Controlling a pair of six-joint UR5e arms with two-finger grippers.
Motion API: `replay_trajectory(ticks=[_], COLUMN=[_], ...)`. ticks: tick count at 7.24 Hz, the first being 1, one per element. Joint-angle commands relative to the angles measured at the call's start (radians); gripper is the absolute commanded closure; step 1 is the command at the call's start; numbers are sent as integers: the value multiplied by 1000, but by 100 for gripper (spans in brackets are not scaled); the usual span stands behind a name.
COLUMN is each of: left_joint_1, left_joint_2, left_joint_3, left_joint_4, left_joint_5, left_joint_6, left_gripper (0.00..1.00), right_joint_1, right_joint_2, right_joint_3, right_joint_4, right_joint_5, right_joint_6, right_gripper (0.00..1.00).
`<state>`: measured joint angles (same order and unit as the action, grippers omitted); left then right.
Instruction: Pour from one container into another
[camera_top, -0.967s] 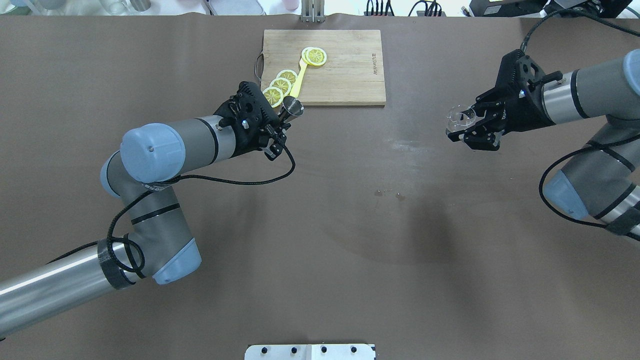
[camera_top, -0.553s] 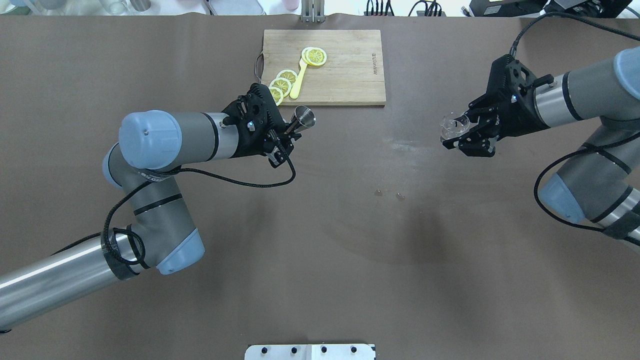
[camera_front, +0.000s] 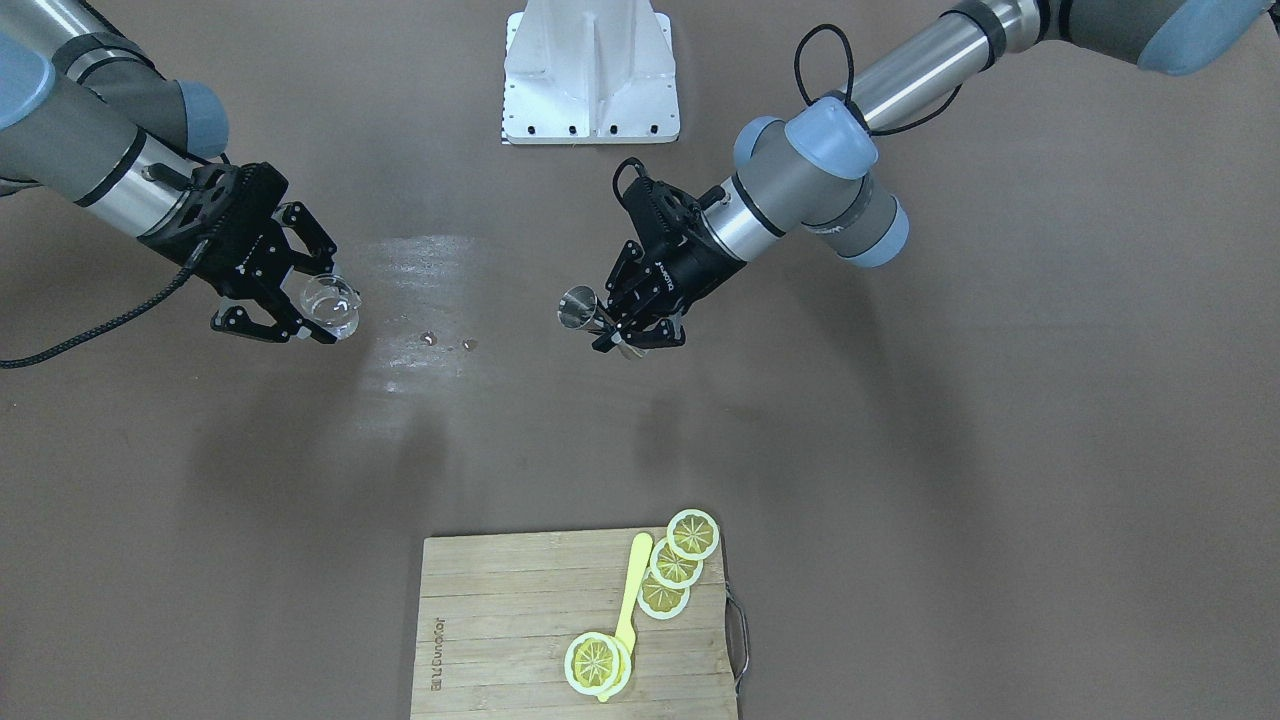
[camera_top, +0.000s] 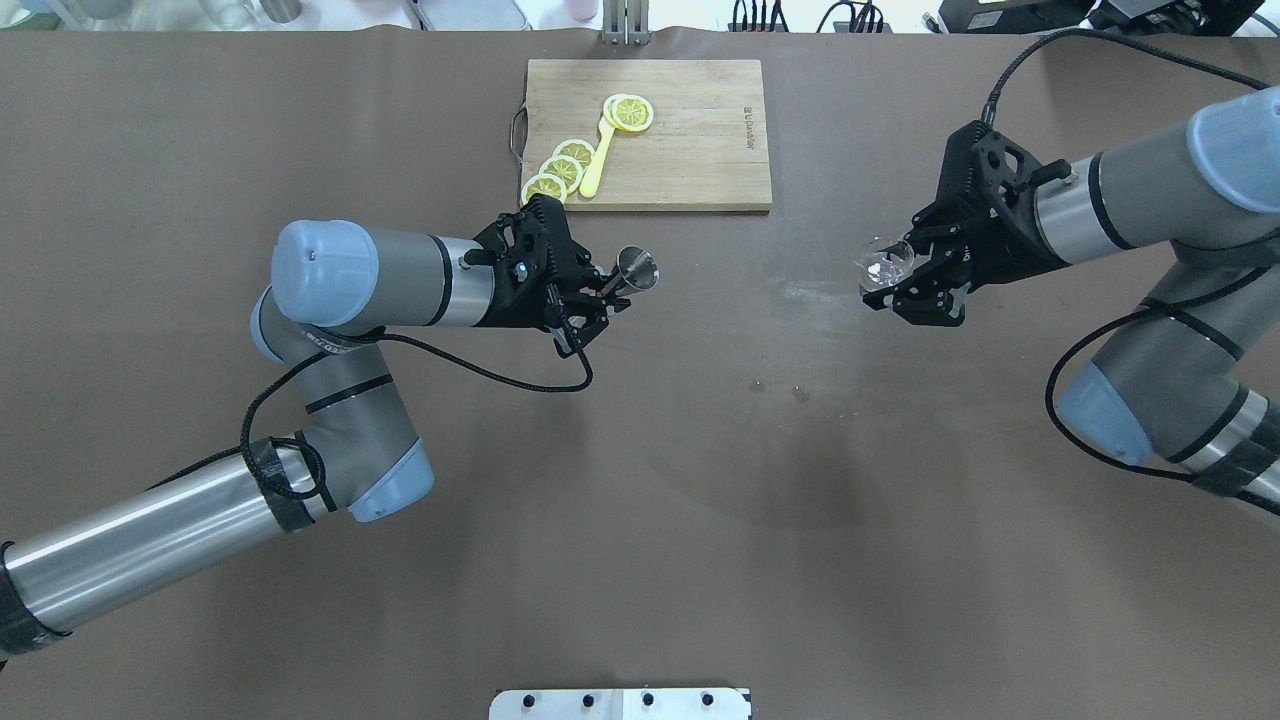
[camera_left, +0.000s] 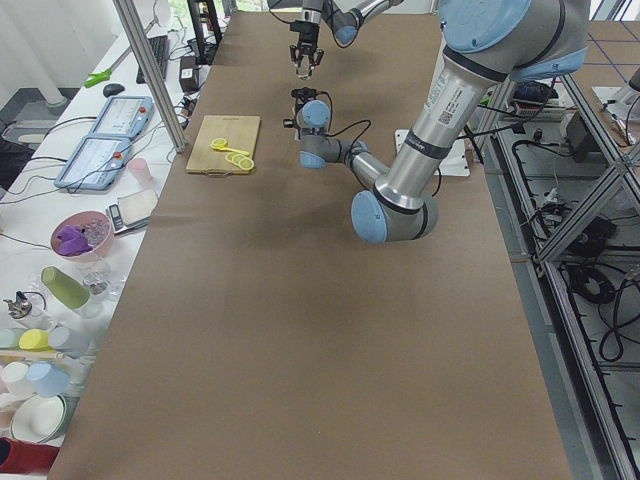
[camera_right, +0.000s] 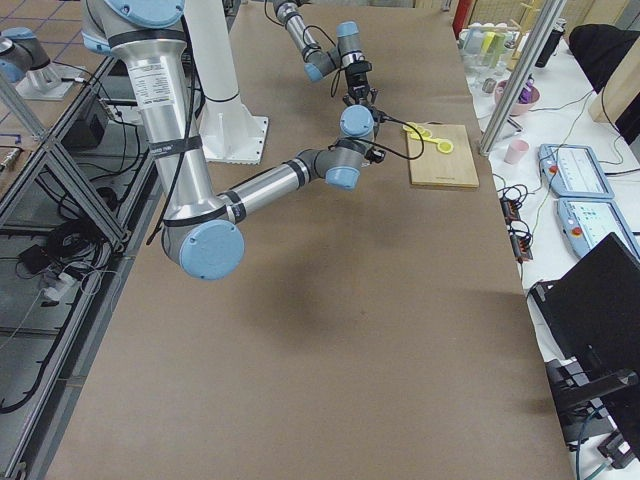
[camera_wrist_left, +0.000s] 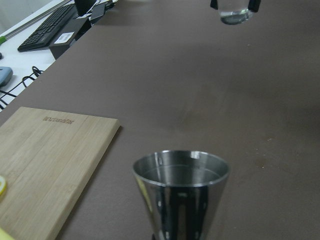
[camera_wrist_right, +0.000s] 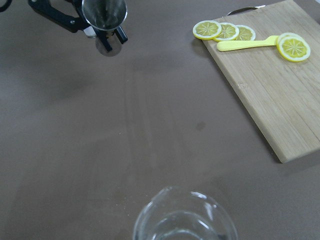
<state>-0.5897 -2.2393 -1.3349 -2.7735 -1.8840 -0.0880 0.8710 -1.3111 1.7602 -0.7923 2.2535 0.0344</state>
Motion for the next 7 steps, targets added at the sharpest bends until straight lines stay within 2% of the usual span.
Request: replay_trajectory(ticks=[1, 2, 5, 7], left_joint_1=[-1, -1, 19, 40], left_joint_2=[-57, -84, -112, -127], left_joint_3=[103, 152, 215, 232], left_joint_4=[-133, -182, -303, -343], left_joint_5=[-20, -20, -20, -17], left_joint_6=[-7, -10, -62, -62], left_gripper=[100, 100, 100, 100], right_joint_1=[-32, -47, -84, -95], right_joint_2=[76, 81, 82, 139], right_joint_3=[39, 89, 117, 150], right_joint_4=[-183, -255, -275, -434], right_joint_5=[-6, -14, -63, -68], right_joint_6=[-2, -2, -4, -89], right_gripper=[100, 100, 100, 100])
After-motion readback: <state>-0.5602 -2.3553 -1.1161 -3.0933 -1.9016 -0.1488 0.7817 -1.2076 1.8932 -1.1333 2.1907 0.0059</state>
